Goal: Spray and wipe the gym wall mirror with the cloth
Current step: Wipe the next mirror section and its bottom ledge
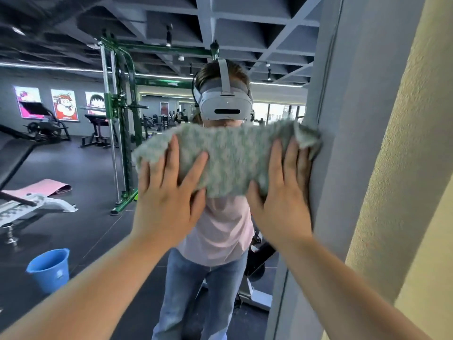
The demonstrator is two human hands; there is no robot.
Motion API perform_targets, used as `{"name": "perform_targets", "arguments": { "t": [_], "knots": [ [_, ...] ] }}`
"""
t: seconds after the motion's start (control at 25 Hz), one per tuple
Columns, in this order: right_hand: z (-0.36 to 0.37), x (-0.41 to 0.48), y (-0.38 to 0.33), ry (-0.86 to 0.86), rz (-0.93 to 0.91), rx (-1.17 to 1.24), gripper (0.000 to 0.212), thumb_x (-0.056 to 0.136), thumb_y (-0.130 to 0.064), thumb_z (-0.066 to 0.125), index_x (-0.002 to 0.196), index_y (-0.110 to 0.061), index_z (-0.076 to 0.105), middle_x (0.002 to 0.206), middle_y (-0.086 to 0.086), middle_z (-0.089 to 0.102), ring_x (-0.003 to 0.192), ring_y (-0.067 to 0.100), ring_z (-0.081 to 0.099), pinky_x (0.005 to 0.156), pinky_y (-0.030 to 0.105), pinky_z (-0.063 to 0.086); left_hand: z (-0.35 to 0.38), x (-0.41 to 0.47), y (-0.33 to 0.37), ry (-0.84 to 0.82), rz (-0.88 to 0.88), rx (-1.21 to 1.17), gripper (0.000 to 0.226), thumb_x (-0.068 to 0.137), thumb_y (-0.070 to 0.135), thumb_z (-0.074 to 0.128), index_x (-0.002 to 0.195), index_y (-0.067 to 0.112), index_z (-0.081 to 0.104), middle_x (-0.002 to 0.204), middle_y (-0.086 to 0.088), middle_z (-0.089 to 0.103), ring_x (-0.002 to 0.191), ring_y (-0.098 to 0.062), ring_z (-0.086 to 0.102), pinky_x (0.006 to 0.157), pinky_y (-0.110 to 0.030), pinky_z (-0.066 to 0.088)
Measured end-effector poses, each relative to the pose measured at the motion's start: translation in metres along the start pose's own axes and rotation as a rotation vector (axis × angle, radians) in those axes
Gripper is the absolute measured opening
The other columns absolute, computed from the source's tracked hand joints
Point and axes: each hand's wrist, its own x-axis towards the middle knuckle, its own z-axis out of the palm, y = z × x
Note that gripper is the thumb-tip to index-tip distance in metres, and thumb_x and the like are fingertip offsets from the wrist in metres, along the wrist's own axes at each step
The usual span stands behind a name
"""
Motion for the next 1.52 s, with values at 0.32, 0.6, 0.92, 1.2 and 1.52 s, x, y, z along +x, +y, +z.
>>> {"name": "perform_targets", "arguments": {
  "t": [0.32, 0.6, 0.92, 1.2, 1.52],
  "knots": [
    [-0.008, 0.049, -0.059, 0.051, 0.056, 0.097, 0.081, 0.093, -0.035, 0.045, 0.155, -0.018, -0.005, 0.162, 0.010, -0.006, 0.147, 0.028, -0.014, 0.114, 0.030, -0.016, -0.022, 0.036, -0.060, 0.029, -0.011, -0.012, 0.061, 0.096, 0.046, 0.031, 0.153, 0.027, 0.017, 0.158, -0.024, 0.009, 0.141, -0.045, 0.020, 0.114, -0.058, 0.013],
    [0.058, -0.057, -0.109, -0.113, 0.109, -0.111, 0.077, 0.091, -0.045, 0.030, 0.153, -0.025, -0.011, 0.159, 0.015, 0.011, 0.145, 0.034, -0.002, 0.119, 0.051, 0.002, -0.011, -0.074, -0.113, -0.058, 0.174, -0.028, 0.061, 0.095, 0.041, 0.036, 0.151, 0.025, 0.021, 0.157, -0.022, 0.015, 0.134, -0.041, 0.028, 0.111, -0.057, 0.016],
    [0.048, 0.017, -0.145, 0.110, 0.111, -0.079, 0.074, 0.094, -0.042, 0.031, 0.155, -0.022, -0.004, 0.162, 0.007, -0.004, 0.148, 0.027, -0.010, 0.120, 0.043, -0.003, -0.020, -0.011, -0.142, 0.093, 0.059, -0.059, 0.060, 0.096, 0.037, 0.038, 0.153, 0.021, 0.024, 0.156, -0.028, 0.018, 0.140, -0.042, 0.018, 0.115, -0.056, 0.007],
    [0.048, -0.006, -0.125, 0.038, 0.167, -0.055, 0.078, 0.089, -0.042, 0.036, 0.155, -0.020, 0.001, 0.162, 0.009, 0.005, 0.147, 0.033, 0.001, 0.120, 0.044, -0.002, -0.014, -0.012, -0.128, 0.021, 0.154, -0.034, 0.059, 0.097, 0.038, 0.033, 0.153, 0.021, 0.023, 0.156, -0.028, 0.014, 0.137, -0.046, 0.022, 0.115, -0.055, -0.002],
    [0.062, -0.070, -0.054, 0.071, 0.167, -0.108, 0.073, 0.091, -0.040, 0.039, 0.153, -0.017, 0.009, 0.159, 0.014, 0.019, 0.143, 0.041, 0.016, 0.116, 0.057, 0.019, 0.007, -0.065, -0.059, -0.056, 0.171, -0.022, 0.064, 0.096, 0.039, 0.036, 0.154, 0.021, 0.018, 0.155, -0.029, 0.018, 0.133, -0.043, 0.024, 0.111, -0.058, 0.015]
  ]
}}
